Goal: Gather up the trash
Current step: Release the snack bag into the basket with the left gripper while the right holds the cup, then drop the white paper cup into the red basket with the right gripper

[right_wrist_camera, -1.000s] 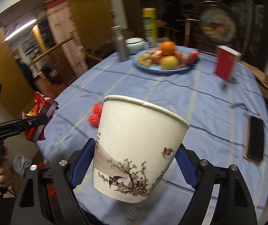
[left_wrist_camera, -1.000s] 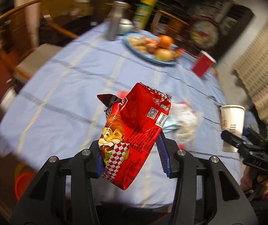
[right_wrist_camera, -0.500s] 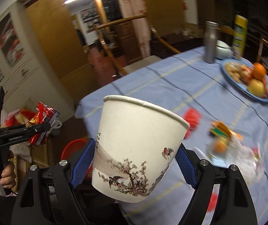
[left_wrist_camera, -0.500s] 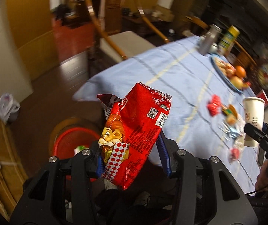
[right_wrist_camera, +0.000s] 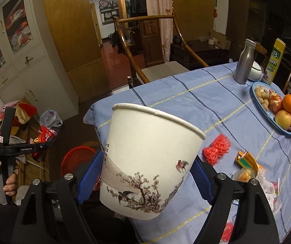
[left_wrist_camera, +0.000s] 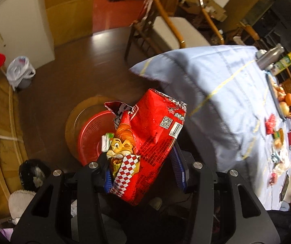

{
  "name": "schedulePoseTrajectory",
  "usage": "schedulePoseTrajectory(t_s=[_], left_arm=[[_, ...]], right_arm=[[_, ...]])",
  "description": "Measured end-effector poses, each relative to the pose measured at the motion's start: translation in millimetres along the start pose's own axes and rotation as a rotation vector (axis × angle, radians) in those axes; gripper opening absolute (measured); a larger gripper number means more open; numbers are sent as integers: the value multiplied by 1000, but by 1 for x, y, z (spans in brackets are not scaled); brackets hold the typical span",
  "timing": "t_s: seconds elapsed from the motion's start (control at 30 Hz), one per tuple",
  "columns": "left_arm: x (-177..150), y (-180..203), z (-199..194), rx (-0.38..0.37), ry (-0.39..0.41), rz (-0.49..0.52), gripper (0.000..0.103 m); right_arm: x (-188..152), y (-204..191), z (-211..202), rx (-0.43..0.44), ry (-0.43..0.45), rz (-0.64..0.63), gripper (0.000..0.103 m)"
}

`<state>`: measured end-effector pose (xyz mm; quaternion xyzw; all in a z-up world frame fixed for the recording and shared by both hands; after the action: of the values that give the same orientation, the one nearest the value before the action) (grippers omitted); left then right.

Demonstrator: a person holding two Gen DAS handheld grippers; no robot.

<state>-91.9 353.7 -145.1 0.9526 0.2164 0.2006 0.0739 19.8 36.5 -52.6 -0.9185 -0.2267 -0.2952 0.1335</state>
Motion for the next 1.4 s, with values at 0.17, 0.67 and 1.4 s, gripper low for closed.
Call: schedulePoseTrajectory(t_s=[0.17, 0.67, 1.4], left_arm=[[-1, -13, 14, 31, -40, -45, 65], [5, -21, -14, 88, 18, -84, 77], [-55, -89, -92, 267, 122, -240, 78]], right_arm=[[-4, 1, 3, -13, -15, 7, 82], [-5, -18, 10, 54, -24, -43, 82], [-4, -199, 79, 376, -172, -358, 83]])
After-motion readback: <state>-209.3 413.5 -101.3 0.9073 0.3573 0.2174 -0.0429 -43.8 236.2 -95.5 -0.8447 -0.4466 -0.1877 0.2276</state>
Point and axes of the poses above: each gripper's, at about its wrist camera, not at the fingertips, and z roughly the way its jaws point, y to its right, x to its top, the point moved 6 cm from there along z, roughly the way its jaws point, and after that the axes turned 5 degrees about z, right-handed, at the moved point
